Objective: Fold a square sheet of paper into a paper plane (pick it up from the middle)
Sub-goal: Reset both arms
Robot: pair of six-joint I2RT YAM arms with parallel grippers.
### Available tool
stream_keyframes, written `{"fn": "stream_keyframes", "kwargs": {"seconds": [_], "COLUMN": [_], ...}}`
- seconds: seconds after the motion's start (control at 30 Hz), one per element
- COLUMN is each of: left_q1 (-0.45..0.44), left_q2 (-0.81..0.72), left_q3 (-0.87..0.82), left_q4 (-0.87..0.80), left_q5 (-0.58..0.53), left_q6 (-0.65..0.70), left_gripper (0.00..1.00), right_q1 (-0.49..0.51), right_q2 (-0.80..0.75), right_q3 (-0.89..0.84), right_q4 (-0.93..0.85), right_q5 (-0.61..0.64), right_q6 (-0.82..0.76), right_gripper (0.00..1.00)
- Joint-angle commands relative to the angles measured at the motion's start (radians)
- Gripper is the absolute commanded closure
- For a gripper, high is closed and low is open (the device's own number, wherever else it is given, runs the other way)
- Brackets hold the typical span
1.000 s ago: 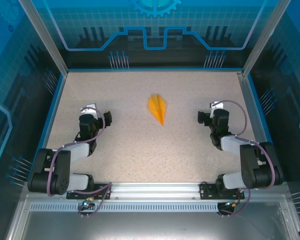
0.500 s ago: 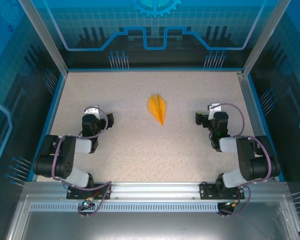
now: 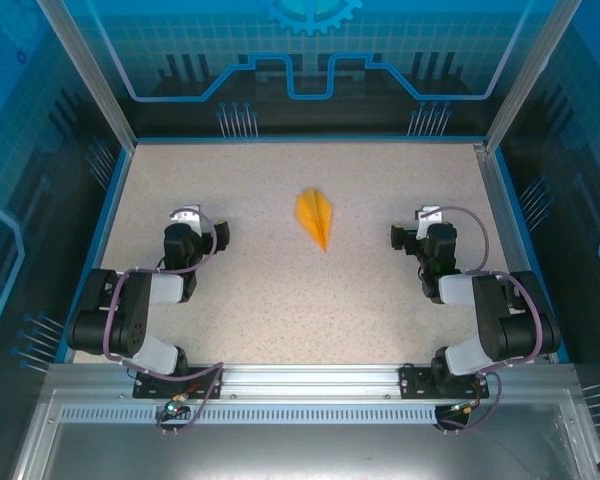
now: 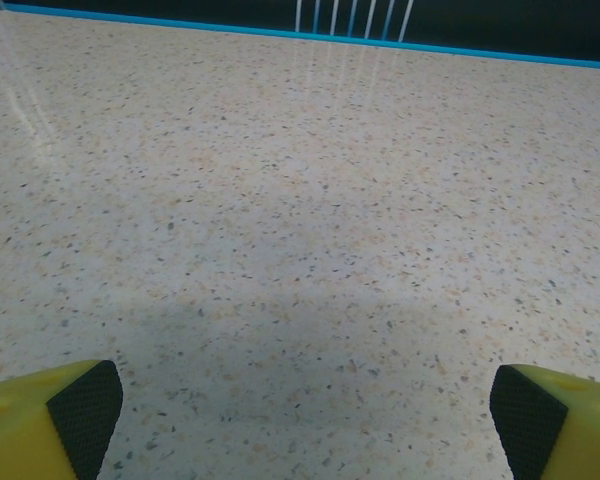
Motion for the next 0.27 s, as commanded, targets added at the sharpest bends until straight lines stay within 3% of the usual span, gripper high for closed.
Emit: {"fn": "stream_keyframes", "kwargs": {"seconds": [0.0, 0.23], "left_q1": [-0.003, -0.003], "left_q2": [0.009, 0.009], "left_q3": [0.024, 0.026], "left_q4": [-0.008, -0.009], "left_q5": [0.049, 0.049], "left_q6": [0.029, 0.028], "left_gripper": [0.02, 0.02], "right_q1": [0.002, 0.003], "right_q2": [0.011, 0.010], "right_q3": [0.021, 0.016], "right_q4": [0.028, 0.037], "right_q5": [0.015, 0.001], "right_q6": [-0.011, -0.018], "right_gripper": [0.01, 0.01]}}
